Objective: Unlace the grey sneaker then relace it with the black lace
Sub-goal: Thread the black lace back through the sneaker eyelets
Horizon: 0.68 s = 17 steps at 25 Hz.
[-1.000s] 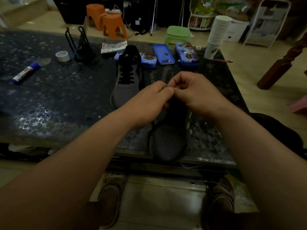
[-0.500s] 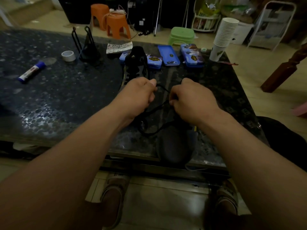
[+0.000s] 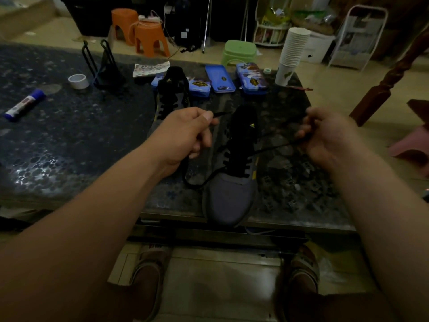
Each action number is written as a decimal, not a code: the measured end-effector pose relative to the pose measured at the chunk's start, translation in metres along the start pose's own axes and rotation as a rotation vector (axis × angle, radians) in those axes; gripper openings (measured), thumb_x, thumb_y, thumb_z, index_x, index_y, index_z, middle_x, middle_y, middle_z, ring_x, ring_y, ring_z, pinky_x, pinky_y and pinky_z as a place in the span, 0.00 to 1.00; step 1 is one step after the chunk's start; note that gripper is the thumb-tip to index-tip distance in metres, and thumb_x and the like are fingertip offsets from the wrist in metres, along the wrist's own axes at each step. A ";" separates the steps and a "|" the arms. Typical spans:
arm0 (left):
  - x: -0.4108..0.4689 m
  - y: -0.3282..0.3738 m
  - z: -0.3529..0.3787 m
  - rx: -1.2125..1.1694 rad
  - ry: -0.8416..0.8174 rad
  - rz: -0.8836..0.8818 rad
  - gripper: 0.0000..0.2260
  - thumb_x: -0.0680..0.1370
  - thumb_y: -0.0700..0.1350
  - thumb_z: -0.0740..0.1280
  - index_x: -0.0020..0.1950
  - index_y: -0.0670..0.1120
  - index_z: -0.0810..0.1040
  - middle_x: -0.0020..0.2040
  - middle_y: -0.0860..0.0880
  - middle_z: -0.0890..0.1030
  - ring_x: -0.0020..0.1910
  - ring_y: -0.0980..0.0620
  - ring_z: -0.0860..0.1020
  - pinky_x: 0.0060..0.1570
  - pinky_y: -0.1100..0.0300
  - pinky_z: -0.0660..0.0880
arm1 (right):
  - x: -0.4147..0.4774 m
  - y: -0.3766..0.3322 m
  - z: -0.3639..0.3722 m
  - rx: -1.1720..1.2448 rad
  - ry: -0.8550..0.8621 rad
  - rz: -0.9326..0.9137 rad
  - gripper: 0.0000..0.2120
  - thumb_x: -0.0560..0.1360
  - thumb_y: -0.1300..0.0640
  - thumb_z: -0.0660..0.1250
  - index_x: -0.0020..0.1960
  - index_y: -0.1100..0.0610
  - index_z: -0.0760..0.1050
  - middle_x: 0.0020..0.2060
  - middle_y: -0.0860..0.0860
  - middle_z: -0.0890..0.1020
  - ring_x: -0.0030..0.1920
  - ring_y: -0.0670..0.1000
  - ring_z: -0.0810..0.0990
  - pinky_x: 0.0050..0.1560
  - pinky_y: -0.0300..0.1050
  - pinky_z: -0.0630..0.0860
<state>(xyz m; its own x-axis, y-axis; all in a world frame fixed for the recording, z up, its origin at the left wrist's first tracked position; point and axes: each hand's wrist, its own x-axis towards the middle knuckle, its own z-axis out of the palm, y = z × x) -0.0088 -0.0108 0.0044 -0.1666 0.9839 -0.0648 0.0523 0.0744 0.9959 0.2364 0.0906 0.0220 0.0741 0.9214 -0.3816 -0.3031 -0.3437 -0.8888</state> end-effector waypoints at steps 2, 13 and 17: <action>0.001 -0.002 0.001 -0.026 0.003 -0.025 0.09 0.87 0.44 0.59 0.51 0.44 0.76 0.38 0.47 0.83 0.26 0.54 0.67 0.24 0.62 0.66 | 0.018 0.013 -0.018 -0.135 0.087 0.046 0.08 0.81 0.64 0.60 0.44 0.55 0.69 0.34 0.49 0.69 0.25 0.44 0.65 0.24 0.36 0.67; 0.017 -0.004 0.024 0.104 -0.032 -0.050 0.10 0.86 0.43 0.60 0.52 0.44 0.81 0.31 0.49 0.76 0.25 0.53 0.68 0.24 0.63 0.66 | 0.013 0.049 -0.029 -1.274 0.006 -0.602 0.18 0.78 0.55 0.66 0.68 0.52 0.75 0.64 0.55 0.74 0.65 0.58 0.74 0.64 0.51 0.72; 0.019 -0.006 0.028 0.190 0.011 0.050 0.08 0.85 0.43 0.65 0.51 0.47 0.83 0.41 0.49 0.84 0.32 0.53 0.75 0.32 0.65 0.71 | -0.006 0.038 0.016 -1.238 -0.296 -1.030 0.15 0.80 0.55 0.62 0.66 0.49 0.77 0.62 0.48 0.77 0.65 0.52 0.73 0.64 0.52 0.70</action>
<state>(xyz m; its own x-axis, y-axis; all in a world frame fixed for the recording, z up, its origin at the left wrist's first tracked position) 0.0152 0.0125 -0.0042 -0.1696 0.9854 -0.0137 0.2458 0.0557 0.9677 0.2088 0.0748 -0.0051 -0.4669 0.7911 0.3953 0.6687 0.6083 -0.4276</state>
